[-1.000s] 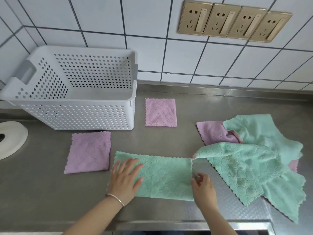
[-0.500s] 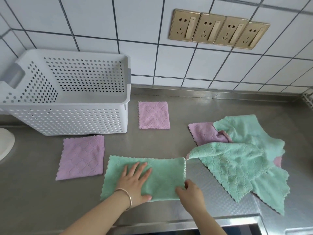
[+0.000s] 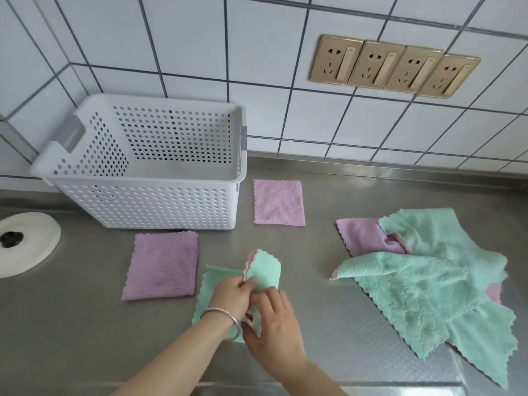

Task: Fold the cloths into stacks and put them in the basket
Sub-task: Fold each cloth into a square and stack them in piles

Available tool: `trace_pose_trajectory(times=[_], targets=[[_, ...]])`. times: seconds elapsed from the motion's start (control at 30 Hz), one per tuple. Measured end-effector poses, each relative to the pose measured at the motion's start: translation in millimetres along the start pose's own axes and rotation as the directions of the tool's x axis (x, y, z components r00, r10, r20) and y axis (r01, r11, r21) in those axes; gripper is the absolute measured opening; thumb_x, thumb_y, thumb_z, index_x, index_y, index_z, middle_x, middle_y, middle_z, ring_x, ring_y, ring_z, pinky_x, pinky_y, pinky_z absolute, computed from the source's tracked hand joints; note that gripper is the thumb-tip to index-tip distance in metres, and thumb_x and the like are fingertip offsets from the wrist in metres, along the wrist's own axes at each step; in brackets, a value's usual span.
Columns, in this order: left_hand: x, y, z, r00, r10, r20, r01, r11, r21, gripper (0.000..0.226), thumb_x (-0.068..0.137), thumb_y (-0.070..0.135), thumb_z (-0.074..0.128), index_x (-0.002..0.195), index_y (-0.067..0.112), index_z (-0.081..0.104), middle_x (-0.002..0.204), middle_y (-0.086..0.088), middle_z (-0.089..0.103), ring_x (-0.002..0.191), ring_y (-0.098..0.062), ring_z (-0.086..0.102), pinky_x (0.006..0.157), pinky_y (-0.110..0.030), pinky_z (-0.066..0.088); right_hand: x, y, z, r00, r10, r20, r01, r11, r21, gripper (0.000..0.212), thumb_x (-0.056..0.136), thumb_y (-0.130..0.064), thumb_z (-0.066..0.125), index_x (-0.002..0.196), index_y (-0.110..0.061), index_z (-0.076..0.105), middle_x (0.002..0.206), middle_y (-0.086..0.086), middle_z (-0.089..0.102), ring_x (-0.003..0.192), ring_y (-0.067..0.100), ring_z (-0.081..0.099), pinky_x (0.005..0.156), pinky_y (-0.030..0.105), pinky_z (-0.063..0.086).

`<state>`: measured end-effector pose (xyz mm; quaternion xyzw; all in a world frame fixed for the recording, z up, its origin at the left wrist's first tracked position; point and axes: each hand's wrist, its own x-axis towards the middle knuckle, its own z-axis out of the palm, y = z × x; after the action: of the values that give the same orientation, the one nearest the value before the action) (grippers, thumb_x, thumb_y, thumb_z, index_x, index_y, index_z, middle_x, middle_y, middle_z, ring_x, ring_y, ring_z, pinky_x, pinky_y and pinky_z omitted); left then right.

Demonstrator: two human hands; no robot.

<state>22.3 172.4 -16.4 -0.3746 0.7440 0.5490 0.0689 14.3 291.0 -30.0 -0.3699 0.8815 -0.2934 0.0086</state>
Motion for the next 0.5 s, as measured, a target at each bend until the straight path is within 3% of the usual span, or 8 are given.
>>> trace_pose_trajectory(times=[0.17, 0.23, 0.3, 0.4, 0.5], targets=[[4.9, -34.5, -29.2, 0.992, -0.055, -0.115, 0.068, 0.991, 0.117, 0.038, 0.092, 0.028, 0.051, 0.058, 0.013, 0.044, 0.050, -0.002, 0.044, 0.048, -0.021, 0.046, 0.049, -0.026, 0.036, -4.0, 3.9, 23.8, 0.960, 0.004, 0.281, 0.060, 0.975, -0.216, 0.086, 0.046, -0.052, 0.057, 0.126, -0.021, 0.050, 0.133, 0.003, 0.053, 0.122, 0.018, 0.040, 0.093, 0.030, 0.051], [8.2, -48.4, -33.4, 0.984, -0.099, -0.147, 0.119, 0.984, 0.132, 0.043, 0.091, 0.027, 0.052, 0.053, 0.014, 0.039, 0.049, -0.001, 0.042, 0.052, -0.025, 0.044, 0.054, -0.029, 0.034, -4.4, 4.4, 31.1, 0.928, 0.032, 0.371, 0.072, 0.962, -0.263, 0.093, 0.046, -0.056, 0.055, 0.131, -0.020, 0.048, 0.139, 0.003, 0.049, 0.129, 0.018, 0.034, 0.104, 0.034, 0.042], [10.9, -58.8, -36.3, 0.977, -0.135, -0.166, 0.156, 0.980, 0.122, 0.042, 0.090, 0.026, 0.052, 0.052, 0.014, 0.039, 0.051, -0.004, 0.044, 0.059, -0.028, 0.045, 0.060, -0.030, 0.034, -3.3, 5.1, 36.5, 0.904, 0.046, 0.425, 0.088, 0.953, -0.290, 0.098, 0.044, -0.058, 0.056, 0.134, -0.019, 0.045, 0.141, 0.003, 0.047, 0.131, 0.019, 0.033, 0.104, 0.036, 0.029], [15.8, -68.3, -39.8, 0.972, -0.141, -0.188, 0.169, 0.975, 0.144, 0.039, 0.091, 0.024, 0.051, 0.055, 0.015, 0.039, 0.076, -0.025, 0.061, 0.079, -0.041, 0.056, 0.063, -0.034, 0.034, -0.9, 6.8, 41.3, 0.875, 0.048, 0.482, 0.114, 0.946, -0.302, 0.101, 0.042, -0.059, 0.060, 0.133, -0.018, 0.044, 0.140, 0.004, 0.049, 0.131, 0.020, 0.032, 0.102, 0.040, 0.024], [17.1, -66.7, -43.1, 0.966, -0.149, -0.212, 0.185, 0.969, 0.164, 0.043, 0.092, 0.024, 0.050, 0.053, 0.017, 0.034, 0.100, -0.032, 0.062, 0.096, -0.044, 0.057, 0.073, -0.039, 0.044, -0.8, 10.0, 44.6, 0.864, 0.073, 0.499, 0.110, 0.938, -0.329, 0.098, 0.045, -0.060, 0.059, 0.132, -0.016, 0.043, 0.140, 0.006, 0.050, 0.131, 0.020, 0.032, 0.102, 0.041, 0.023]])
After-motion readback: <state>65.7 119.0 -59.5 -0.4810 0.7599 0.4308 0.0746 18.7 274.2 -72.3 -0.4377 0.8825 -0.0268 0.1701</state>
